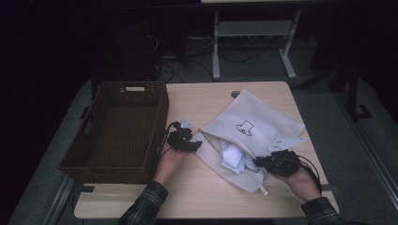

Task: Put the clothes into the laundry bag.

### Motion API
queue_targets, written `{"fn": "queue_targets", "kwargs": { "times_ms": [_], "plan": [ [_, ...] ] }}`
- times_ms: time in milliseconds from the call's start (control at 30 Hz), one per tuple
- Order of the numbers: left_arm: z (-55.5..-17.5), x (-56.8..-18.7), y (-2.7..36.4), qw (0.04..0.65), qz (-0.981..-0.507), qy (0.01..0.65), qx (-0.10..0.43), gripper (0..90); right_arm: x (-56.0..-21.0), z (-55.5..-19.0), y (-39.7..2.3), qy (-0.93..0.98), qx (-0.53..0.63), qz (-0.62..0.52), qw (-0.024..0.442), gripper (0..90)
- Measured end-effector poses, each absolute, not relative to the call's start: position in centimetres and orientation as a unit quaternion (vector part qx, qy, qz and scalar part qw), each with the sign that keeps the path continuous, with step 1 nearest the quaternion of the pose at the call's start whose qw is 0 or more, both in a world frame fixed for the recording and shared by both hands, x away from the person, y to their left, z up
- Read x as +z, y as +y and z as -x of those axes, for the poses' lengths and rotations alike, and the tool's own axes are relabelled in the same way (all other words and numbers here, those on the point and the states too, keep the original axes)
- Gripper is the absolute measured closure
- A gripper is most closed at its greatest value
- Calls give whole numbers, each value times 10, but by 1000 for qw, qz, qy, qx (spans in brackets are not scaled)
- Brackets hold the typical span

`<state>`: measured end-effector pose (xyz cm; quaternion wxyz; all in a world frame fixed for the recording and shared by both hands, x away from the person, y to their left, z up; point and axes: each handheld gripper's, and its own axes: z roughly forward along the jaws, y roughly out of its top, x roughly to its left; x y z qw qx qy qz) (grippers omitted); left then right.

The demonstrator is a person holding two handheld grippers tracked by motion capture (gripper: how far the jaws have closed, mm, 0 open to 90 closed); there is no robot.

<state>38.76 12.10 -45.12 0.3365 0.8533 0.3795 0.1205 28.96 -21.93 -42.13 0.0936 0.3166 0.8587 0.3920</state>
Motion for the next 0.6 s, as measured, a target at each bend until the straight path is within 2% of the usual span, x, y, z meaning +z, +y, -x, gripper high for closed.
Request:
{"fn": "queue_targets", "kwargs": {
  "times_ms": [133, 333, 600],
  "plan": [
    [-387, -452, 122, 340, -856, 374, 108, 661, -421, -290, -219, 859, 391, -316, 95, 850],
    [-382, -448, 125, 339, -855, 379, 98, 816, -421, -291, -222, 858, 390, -319, 97, 850],
    [-358, -441, 122, 353, -863, 351, 81, 835, -422, -298, -235, 852, 385, -337, 108, 850]
  ]
}}
